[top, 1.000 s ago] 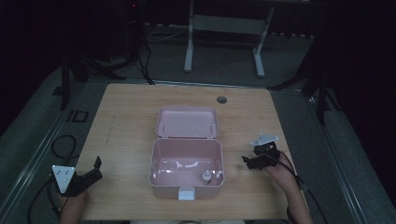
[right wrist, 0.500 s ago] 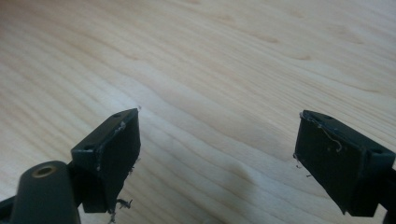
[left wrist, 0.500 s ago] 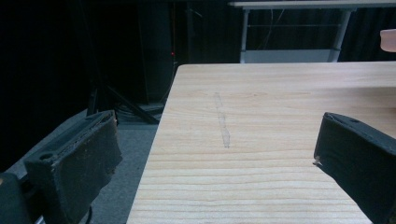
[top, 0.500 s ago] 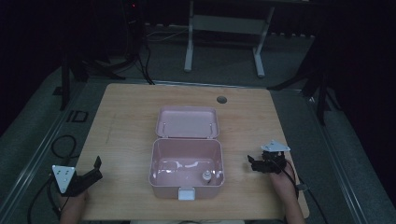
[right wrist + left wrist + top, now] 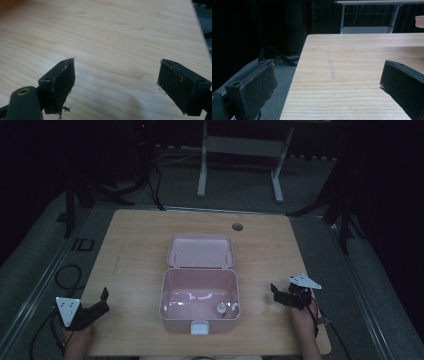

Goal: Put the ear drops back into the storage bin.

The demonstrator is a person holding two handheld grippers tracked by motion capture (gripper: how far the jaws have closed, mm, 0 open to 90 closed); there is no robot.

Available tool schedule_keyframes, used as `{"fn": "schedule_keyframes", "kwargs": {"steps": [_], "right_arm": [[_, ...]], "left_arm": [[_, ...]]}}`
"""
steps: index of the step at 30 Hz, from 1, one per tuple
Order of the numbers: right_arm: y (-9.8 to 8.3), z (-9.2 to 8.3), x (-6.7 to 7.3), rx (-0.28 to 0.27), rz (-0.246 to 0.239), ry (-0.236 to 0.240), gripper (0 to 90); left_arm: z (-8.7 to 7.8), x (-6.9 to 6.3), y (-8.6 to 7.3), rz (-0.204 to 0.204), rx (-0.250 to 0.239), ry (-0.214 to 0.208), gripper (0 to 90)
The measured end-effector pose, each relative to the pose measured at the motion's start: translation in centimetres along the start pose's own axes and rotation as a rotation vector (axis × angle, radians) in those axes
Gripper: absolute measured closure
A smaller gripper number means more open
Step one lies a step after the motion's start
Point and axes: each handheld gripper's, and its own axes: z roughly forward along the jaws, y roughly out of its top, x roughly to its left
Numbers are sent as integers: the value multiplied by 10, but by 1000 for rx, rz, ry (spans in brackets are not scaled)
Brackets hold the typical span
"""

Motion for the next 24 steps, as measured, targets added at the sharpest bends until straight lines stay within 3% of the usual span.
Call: {"fn": "schedule_keyframes", "kwargs": {"steps": [16,24], "right_arm": [[-7,-12,-9,-133,110,-1,141],[-10,-11,-12,-127,132,8,141]], "left_arm": [[0,0,0,-2,-1,-2,5],[0,1,0,-2,1,-3,5]]}}
